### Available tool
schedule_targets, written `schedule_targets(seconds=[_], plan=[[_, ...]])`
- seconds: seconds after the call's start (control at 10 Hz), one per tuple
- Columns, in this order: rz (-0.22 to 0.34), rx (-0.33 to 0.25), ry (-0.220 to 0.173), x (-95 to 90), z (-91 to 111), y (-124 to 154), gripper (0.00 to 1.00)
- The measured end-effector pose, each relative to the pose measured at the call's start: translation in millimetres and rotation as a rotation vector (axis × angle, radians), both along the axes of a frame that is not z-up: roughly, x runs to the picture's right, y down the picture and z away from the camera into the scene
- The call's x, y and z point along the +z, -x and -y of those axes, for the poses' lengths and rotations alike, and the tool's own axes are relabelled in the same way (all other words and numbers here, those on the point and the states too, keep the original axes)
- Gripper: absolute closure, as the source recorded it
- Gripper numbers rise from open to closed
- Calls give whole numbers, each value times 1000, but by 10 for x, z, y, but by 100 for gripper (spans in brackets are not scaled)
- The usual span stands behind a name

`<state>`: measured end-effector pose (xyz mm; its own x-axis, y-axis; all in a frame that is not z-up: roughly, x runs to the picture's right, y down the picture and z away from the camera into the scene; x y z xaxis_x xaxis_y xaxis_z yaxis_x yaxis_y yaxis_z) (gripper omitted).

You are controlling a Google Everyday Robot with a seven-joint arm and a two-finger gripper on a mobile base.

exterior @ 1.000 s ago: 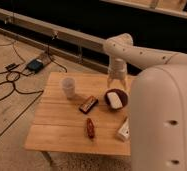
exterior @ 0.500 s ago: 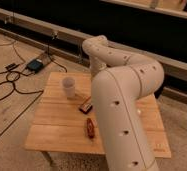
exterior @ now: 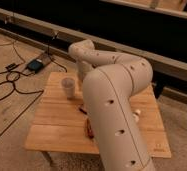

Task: Move the arm in a circular motion

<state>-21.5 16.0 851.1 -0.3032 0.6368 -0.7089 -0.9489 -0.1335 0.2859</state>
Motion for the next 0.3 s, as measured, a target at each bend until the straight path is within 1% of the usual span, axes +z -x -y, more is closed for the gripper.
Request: schedule_targets(seconds=[0.1,0.3], plan=[[4,-4,-6,-36,-4,0,35],[4,-7,-9,-45,0,2,35]])
